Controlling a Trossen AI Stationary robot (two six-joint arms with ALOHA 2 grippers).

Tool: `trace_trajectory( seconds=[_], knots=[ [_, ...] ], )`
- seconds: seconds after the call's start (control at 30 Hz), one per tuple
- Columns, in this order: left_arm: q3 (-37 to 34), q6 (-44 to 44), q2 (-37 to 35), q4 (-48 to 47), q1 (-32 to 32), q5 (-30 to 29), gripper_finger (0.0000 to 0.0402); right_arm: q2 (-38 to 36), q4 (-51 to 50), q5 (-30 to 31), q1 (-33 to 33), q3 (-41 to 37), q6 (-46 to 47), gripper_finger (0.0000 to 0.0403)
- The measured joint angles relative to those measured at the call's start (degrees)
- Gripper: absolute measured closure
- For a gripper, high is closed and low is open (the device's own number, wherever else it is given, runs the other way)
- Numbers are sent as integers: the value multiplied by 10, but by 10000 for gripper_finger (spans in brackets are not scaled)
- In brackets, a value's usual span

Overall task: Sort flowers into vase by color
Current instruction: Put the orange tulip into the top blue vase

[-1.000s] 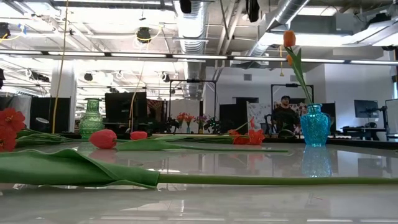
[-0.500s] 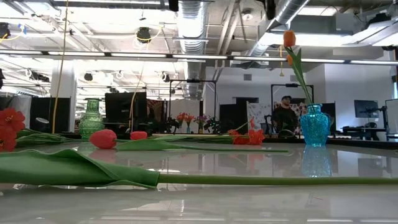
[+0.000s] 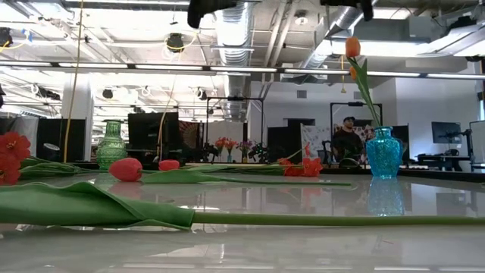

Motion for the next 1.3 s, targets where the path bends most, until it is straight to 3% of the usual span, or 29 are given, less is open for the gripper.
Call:
trace_trajectory(
  seconds=[0.47, 1.07, 1.3],
  knots=[
    [0, 12, 0, -20, 1, -77, 161, -63, 15, -18, -124, 0, -5, 374],
    [0, 3, 1, -22, 5, -105, 161, -65, -4, -11, -249, 0, -51, 375],
    [0, 3, 1, -30, 5, -107, 161, -103, 10, 11, -274, -84, -62, 375]
  ],
)
